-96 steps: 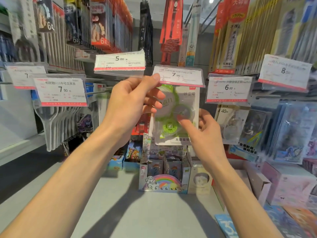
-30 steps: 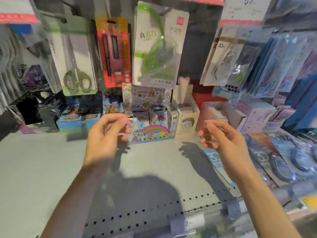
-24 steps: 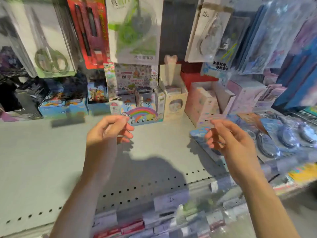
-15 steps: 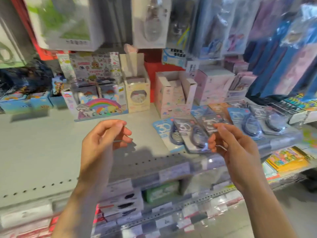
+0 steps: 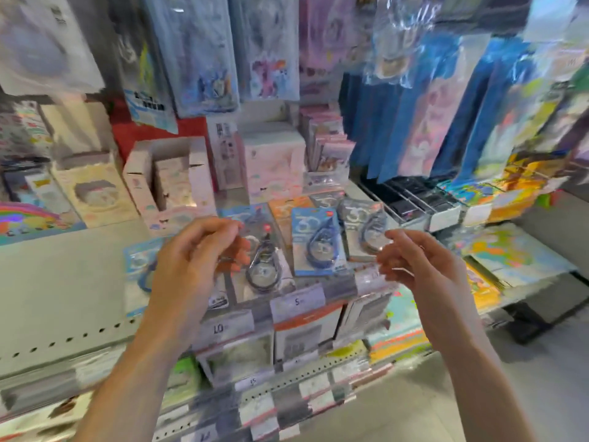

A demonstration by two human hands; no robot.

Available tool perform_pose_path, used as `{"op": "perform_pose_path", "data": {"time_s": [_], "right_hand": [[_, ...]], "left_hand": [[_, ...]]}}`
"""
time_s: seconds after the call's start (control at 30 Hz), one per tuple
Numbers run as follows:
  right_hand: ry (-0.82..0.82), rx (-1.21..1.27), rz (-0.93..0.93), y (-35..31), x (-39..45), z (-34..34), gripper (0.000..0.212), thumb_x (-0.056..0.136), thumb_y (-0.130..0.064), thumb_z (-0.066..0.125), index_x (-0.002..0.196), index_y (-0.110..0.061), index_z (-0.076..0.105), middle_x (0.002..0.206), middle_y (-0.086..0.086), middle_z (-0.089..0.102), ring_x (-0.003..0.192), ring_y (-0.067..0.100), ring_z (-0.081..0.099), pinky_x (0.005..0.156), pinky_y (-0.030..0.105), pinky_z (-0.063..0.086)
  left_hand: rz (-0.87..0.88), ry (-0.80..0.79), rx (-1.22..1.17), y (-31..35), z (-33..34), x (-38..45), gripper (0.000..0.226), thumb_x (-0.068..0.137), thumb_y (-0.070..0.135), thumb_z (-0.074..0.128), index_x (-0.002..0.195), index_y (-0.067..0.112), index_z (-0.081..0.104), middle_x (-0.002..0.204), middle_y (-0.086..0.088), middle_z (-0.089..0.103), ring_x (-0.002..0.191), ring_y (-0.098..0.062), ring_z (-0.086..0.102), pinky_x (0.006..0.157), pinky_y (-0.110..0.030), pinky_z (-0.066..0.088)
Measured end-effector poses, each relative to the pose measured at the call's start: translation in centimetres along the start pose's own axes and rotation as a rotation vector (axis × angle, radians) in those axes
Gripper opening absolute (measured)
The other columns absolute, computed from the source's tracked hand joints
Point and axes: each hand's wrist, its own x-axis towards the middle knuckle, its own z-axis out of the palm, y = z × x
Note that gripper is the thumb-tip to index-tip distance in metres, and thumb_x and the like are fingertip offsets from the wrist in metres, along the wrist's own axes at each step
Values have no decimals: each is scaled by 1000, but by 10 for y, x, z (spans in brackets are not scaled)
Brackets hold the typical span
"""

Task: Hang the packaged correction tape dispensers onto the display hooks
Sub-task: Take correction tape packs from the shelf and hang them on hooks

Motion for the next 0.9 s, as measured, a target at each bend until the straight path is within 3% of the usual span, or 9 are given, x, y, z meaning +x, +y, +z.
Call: {"op": "perform_pose_path", "data": {"time_s": [0.2,0.33,0.43,0.5,0.6,0.7,0.8,0.9], "right_hand": [[-33,-121,-52,5,65,-35,18,100,-21,67,85,-21,77,72,4,74,62,13,65,57,18,53],[-62,-331,-25,14,124,-53,13,100,-20,67,90,-20,75,73,-1,75,62,9,66,54,17,50],[-125,-568,-26,30,172,-54,9,99,-19,68,92,-21,74,76,4,75,66,12,65,61,27,53],[-208,-766,-22,43,200,-50,7,97,-23,70,95,-19,75,80,8,75,67,16,63,64,31,51],[-332,-915,-14,55,222,-48,10,96,-30,72,94,-22,76,80,-6,72,66,8,63,67,26,49],[-407,-908,-34,63,232,-51,23,95,-35,72,72,-33,71,74,-10,74,71,1,67,68,19,49],[-455,-754,42,69,240,-54,15,96,-26,73,81,-23,73,73,-9,76,63,-3,64,65,15,49],[-486,-490,130,68,247,-54,16,98,-15,70,83,-20,71,70,-11,73,65,4,63,66,18,47]], "left_hand": [[-4,-260,113,-17,71,68,9,87,26,66,85,21,73,77,-4,75,65,-14,67,58,-20,53],[-9,-406,396,-45,111,122,7,95,20,69,89,22,68,78,-1,74,66,-10,66,64,-25,53],[54,-467,706,-72,134,158,5,93,28,71,92,28,66,85,8,69,77,-9,65,76,-29,52],[77,-498,860,-87,146,176,10,92,34,70,98,29,64,87,13,64,77,-2,60,72,-24,49],[98,-567,1013,-106,156,187,25,92,43,68,110,25,65,87,18,58,73,6,53,64,-13,40],[110,-565,1056,-118,160,188,28,89,50,69,107,28,65,88,17,56,73,7,52,64,-10,38],[119,-519,1036,-120,161,191,20,86,50,72,88,32,65,87,15,61,73,1,57,69,-25,50],[30,-472,939,-117,163,191,16,85,44,76,86,32,66,77,17,65,65,2,61,61,-17,48]]}}
